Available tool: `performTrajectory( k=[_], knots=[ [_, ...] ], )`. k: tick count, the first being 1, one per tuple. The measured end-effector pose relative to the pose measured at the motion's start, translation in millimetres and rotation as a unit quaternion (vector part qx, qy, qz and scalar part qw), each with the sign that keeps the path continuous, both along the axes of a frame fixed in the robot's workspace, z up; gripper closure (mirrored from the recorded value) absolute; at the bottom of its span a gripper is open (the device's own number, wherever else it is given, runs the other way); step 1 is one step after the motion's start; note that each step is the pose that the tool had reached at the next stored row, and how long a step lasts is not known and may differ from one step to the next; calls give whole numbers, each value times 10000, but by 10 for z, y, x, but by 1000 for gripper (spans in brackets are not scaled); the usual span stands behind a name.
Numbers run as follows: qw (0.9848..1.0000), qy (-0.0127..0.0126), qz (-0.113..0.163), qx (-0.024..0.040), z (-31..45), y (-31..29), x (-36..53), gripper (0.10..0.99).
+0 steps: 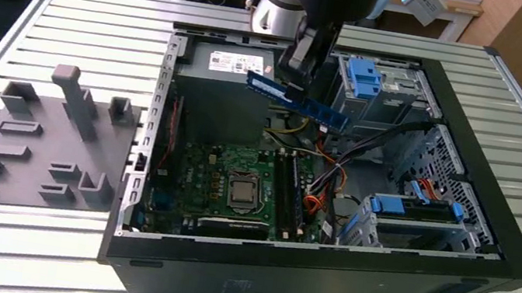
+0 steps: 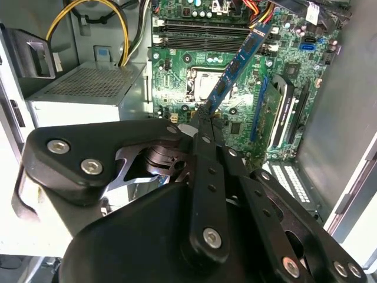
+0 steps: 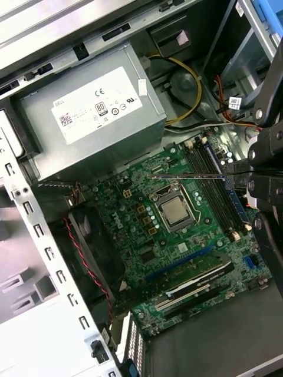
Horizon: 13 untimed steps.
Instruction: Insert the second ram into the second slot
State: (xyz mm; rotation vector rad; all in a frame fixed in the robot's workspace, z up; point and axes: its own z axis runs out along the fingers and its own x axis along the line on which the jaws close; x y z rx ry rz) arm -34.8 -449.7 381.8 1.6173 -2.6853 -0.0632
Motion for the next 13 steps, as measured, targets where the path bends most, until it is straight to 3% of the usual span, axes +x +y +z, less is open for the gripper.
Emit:
performTrajectory(
  k=[13],
  knots=[
    [9997,0,-231,0,0,0,0,969]
  ],
)
